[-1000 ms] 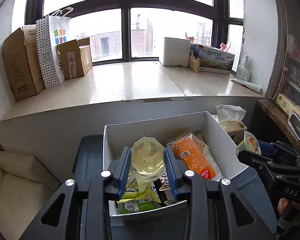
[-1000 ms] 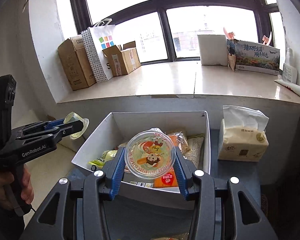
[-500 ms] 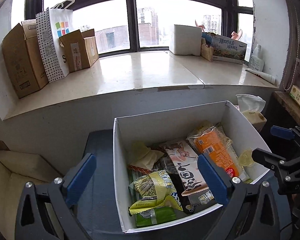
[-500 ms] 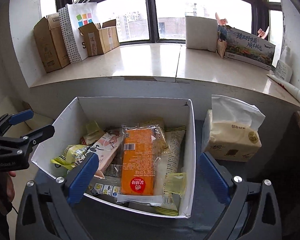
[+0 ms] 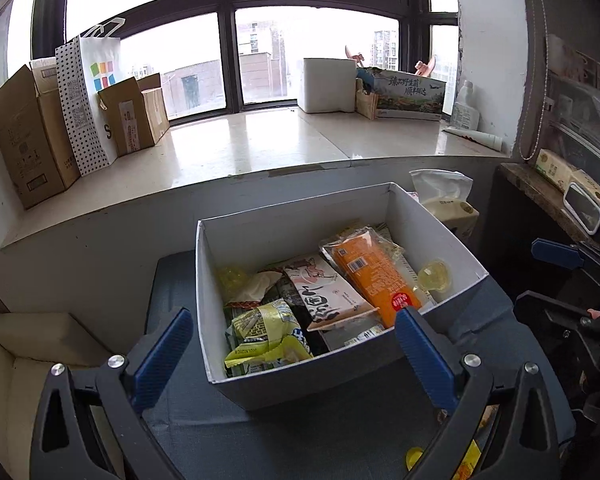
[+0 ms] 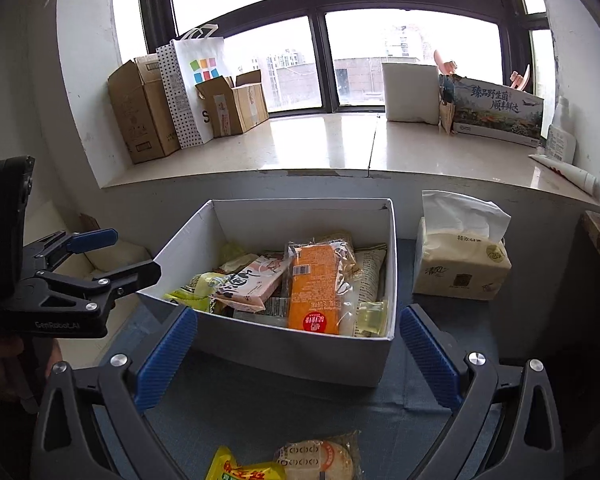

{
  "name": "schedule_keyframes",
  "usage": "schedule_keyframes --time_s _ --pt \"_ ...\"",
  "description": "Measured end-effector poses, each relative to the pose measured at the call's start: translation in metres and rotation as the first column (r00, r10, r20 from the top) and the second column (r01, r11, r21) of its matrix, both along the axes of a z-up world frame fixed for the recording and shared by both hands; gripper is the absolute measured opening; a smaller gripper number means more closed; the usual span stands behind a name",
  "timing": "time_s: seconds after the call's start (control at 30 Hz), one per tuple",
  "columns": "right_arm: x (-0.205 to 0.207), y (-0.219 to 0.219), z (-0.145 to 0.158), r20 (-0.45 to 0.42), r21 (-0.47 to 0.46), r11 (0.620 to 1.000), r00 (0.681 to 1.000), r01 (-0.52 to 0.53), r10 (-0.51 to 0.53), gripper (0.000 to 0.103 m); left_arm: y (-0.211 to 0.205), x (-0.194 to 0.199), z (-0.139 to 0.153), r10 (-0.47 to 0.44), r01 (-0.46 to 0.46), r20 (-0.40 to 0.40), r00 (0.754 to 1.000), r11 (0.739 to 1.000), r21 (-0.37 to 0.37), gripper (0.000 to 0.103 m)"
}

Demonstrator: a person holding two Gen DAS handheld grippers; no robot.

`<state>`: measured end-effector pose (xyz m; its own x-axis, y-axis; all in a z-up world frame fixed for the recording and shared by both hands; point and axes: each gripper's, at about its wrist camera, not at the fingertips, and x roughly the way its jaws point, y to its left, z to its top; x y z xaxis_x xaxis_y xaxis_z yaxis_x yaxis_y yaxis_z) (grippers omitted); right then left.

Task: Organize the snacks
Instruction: 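Grasp the yellow noodle snack bag with the right gripper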

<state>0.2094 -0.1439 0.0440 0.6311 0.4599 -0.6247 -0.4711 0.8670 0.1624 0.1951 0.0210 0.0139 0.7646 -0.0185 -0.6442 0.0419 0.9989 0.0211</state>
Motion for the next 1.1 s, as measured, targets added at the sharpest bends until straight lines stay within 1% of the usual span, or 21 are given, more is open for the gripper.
schedule_keyframes --time_s 0.07,0.13,0.2,0.27,0.33,0.47,0.53,0.6,0.7,0.77,0.8,0.87,0.97,1.0,1.07,1.1 --pt "-0.022 -0.012 -0.004 0.022 0.002 1.0 1.0 0.011 -0.011 0.103 -0.009 -0.022 -0.001 -0.035 0.035 0.006 0.999 0.999 -0.014 0.103" --pt "-0.04 -0.025 -0.012 0.015 -0.012 0.999 0.999 0.041 -0.041 0.103 -0.015 -0.042 -0.007 -0.054 0.054 0.002 0.999 0.998 -0.036 0.103" --pt "-0.059 -0.038 -0.024 -0.011 0.01 0.997 0.997 0.074 -0.074 0.103 -0.017 -0.06 -0.017 -0.053 0.053 -0.004 0.999 0.996 -0.077 0.103" --pt "-0.077 -0.044 -0.042 -0.067 0.021 0.995 0.993 0.097 -0.095 0.103 -0.016 -0.074 -0.031 -0.044 0.041 -0.027 0.999 0.992 -0.118 0.103" --pt "-0.095 -0.04 -0.061 -0.107 0.009 0.996 0.99 0.092 -0.09 0.103 -0.013 -0.085 -0.043 -0.012 0.004 -0.046 0.999 0.989 -0.15 0.103" --pt "-0.118 -0.016 -0.099 -0.174 -0.035 0.996 0.981 0.076 -0.081 0.103 -0.005 -0.104 -0.06 0.026 -0.039 -0.074 0.997 0.982 -0.183 0.103" --pt "-0.118 -0.005 -0.116 -0.227 -0.054 0.995 0.969 0.088 -0.098 0.103 0.001 -0.113 -0.063 0.036 -0.05 -0.075 0.997 0.979 -0.196 0.103" --pt "-0.119 0.01 -0.128 -0.27 -0.054 0.996 0.96 0.068 -0.08 0.103 0.006 -0.121 -0.064 0.043 -0.058 -0.075 0.996 0.978 -0.201 0.103" --pt "-0.119 0.032 -0.143 -0.261 -0.18 0.981 0.957 0.077 -0.123 0.103 0.013 -0.132 -0.064 0.054 -0.065 -0.059 0.997 0.975 -0.211 0.103" --pt "-0.116 0.038 -0.149 -0.26 -0.199 0.976 0.956 0.084 -0.135 0.103 0.017 -0.137 -0.063 0.059 -0.069 -0.051 0.997 0.974 -0.218 0.103" --pt "-0.114 0.041 -0.152 -0.263 -0.226 0.97 0.953 0.089 -0.149 0.103 0.018 -0.138 -0.063 0.063 -0.072 -0.048 0.997 0.973 -0.22 0.103" --pt "-0.11 0.047 -0.161 -0.289 -0.256 0.963 0.944 0.084 -0.16 0.103 0.02 -0.14 -0.063 0.062 -0.07 -0.041 0.997 0.971 -0.228 0.103" --pt "-0.11 0.058 -0.163 -0.255 -0.305 0.949 0.953 0.084 -0.167 0.103 0.022 -0.141 -0.065 0.068 -0.076 -0.046 0.997 0.97 -0.229 0.103" --pt "-0.111 0.059 -0.163 -0.25 -0.297 0.952 0.955 0.079 -0.157 0.103 0.022 -0.142 -0.066 0.071 -0.08 -0.047 0.996 0.97 -0.228 0.103" --pt "-0.112 0.061 -0.162 -0.24 -0.291 0.955 0.961 0.065 -0.138 0.1 0.022 -0.141 -0.068 0.07 -0.081 -0.054 0.996 0.97 -0.229 0.103" --pt "-0.114 0.06 -0.16 -0.231 -0.289 0.955 0.964 0.062 -0.132 0.087 0.022 -0.141 -0.07 0.072 -0.084 -0.06 0.996 0.97 -0.228 0.103"
